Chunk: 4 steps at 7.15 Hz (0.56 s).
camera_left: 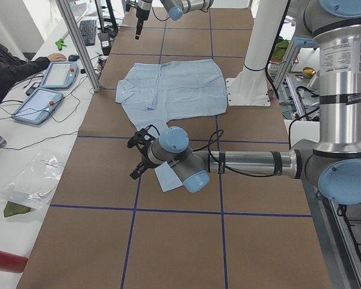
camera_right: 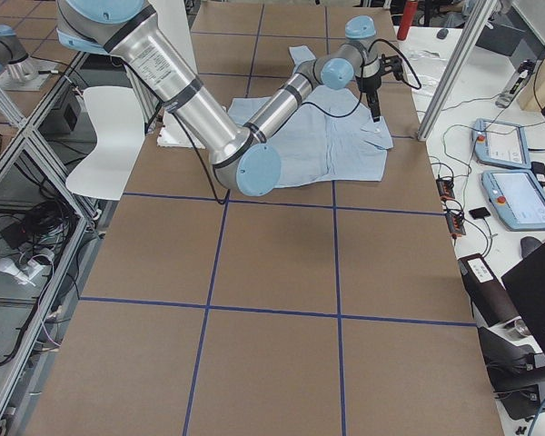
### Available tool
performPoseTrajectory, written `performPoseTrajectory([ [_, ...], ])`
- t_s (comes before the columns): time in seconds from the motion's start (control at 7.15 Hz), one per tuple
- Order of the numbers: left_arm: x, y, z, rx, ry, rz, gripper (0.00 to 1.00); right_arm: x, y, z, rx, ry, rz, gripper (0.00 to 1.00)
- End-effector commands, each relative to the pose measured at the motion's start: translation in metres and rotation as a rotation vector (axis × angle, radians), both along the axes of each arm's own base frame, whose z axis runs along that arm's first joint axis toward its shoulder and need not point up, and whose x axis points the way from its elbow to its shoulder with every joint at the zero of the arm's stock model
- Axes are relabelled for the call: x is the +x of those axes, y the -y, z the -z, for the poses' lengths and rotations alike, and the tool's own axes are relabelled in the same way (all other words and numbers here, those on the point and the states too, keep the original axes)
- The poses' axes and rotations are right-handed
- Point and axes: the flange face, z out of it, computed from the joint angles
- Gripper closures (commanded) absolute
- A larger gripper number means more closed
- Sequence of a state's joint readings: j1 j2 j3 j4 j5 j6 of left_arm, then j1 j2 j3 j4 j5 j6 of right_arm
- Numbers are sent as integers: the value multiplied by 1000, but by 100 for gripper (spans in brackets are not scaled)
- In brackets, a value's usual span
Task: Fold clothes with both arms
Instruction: 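Release the sleeve on the shirt and raise the right gripper away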
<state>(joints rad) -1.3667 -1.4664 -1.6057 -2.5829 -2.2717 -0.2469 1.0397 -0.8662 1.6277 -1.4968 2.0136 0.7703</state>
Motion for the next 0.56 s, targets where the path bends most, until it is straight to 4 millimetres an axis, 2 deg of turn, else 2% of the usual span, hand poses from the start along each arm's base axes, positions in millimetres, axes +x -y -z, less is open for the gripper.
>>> performPoseTrajectory([
  [0.0, 42, -27, -30, -78, -144, 3, 0, 128, -30, -107, 91, -59, 148, 0],
  [0.14, 53, -44, -35, -101, -187, 2, 0, 166, -46, -122, 102, -41, 153, 0],
  [0.28, 66, -58, -44, -118, -189, 34, 0, 178, -58, -133, 87, -16, 163, 0],
  [0.42, 85, -67, -49, -152, -202, 54, 0, 179, -61, -134, 87, -15, 162, 0],
])
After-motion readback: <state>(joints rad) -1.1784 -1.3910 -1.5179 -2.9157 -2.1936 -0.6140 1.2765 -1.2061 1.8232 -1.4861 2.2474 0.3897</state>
